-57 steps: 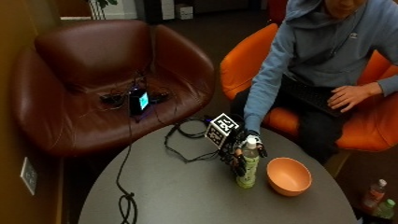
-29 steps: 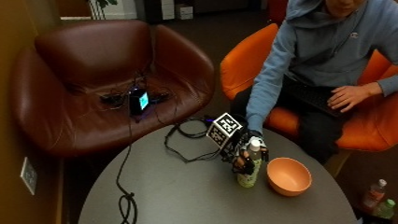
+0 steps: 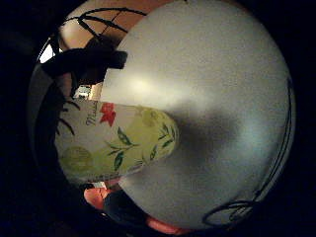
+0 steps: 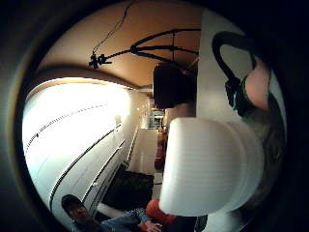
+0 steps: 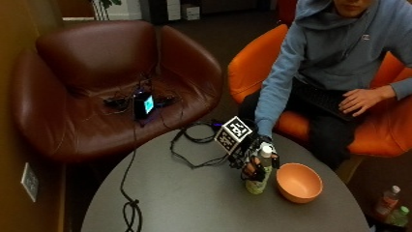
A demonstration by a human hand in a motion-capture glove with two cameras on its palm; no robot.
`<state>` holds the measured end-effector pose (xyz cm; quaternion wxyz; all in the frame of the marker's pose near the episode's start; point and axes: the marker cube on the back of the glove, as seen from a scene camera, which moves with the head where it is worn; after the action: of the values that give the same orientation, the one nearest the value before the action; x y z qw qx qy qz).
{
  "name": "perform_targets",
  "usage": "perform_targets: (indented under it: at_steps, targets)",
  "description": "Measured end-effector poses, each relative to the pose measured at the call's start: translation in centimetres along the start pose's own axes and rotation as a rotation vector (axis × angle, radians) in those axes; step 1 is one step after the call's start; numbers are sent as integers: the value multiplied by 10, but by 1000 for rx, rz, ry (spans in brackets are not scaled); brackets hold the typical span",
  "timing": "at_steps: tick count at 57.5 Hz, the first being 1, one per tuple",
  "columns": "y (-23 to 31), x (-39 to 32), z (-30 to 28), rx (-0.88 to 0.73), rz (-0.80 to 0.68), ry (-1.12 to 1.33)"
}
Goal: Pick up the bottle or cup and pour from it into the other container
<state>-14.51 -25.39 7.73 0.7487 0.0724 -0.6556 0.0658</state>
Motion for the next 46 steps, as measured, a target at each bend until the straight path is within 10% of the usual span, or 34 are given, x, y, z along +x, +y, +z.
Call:
perform_targets:
  at_steps: [46]
  targets:
    - [7,-68,-40,-342,-208,734]
